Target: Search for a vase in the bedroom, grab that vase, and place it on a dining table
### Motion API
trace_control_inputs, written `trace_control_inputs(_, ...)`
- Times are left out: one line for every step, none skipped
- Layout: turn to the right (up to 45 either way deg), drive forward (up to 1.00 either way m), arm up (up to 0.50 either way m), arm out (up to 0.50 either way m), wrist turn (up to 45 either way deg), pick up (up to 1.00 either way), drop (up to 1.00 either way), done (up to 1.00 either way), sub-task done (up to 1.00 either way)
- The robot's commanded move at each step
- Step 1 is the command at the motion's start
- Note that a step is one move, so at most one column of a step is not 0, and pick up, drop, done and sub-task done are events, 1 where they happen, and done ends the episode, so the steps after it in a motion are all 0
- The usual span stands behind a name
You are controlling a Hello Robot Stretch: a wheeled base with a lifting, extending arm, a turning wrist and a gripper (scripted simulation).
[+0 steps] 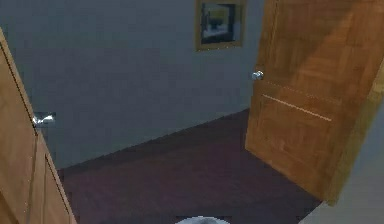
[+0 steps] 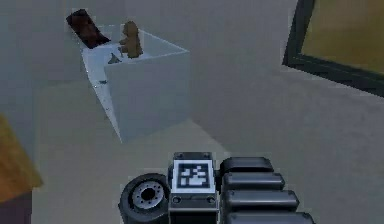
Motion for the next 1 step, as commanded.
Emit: trace_control_inputs(0.0,1.0,0.0,0.0,0.0,0.0,0.0,0.0,0.0)
